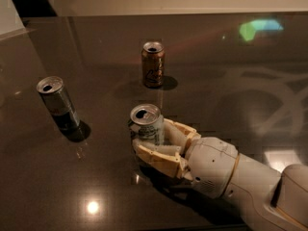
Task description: Place 7up can upright
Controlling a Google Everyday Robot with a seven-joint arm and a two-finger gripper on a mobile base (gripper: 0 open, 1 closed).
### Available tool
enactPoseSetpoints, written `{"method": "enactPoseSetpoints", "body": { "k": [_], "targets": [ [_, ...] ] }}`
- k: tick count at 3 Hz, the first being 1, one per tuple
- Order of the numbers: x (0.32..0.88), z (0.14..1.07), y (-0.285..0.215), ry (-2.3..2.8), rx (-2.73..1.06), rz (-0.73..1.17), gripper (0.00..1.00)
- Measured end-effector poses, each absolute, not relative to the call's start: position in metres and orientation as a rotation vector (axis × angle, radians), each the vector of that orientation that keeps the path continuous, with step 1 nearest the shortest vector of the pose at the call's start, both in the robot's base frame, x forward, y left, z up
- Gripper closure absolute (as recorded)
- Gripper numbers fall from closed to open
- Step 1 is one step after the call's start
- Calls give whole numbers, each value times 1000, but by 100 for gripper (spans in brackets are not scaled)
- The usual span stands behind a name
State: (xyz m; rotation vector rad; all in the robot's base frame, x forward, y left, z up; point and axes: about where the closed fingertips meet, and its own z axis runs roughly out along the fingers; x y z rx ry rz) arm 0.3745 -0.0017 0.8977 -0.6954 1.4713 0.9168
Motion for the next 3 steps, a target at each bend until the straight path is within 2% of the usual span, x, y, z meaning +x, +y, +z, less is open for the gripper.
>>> {"method": "enactPoseSetpoints", "body": {
  "k": [1, 3],
  "targets": [
    [384, 899, -6, 1439, -621, 859, 84],
    [385, 905, -3, 1423, -627, 840, 37]
  ]
}}
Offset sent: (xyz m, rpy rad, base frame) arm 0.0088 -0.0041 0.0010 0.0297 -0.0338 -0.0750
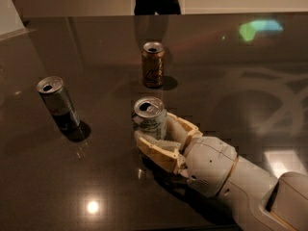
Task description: Place 7up can upright
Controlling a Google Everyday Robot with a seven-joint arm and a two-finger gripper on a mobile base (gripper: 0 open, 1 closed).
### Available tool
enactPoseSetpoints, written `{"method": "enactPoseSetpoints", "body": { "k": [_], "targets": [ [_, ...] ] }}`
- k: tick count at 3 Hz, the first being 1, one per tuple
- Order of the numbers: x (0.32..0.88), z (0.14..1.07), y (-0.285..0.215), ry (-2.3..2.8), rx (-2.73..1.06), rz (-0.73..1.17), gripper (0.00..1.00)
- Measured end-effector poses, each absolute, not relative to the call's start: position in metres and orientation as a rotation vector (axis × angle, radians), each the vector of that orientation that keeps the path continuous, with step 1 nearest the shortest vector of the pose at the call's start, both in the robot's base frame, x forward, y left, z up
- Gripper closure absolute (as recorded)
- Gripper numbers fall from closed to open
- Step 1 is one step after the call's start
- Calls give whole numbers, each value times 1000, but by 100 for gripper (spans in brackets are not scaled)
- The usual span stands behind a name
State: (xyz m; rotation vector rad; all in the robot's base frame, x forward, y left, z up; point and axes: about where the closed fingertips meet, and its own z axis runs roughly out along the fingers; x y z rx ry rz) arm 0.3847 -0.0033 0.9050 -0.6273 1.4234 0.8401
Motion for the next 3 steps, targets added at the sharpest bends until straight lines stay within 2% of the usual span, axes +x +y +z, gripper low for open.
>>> {"method": "enactPoseSetpoints", "body": {
  "k": [1, 2, 3],
  "targets": [
    [384, 907, -1, 1422, -634, 837, 13],
    [383, 908, 1, 1420, -641, 835, 0],
    [383, 908, 1, 1420, -641, 835, 0]
  ]
}}
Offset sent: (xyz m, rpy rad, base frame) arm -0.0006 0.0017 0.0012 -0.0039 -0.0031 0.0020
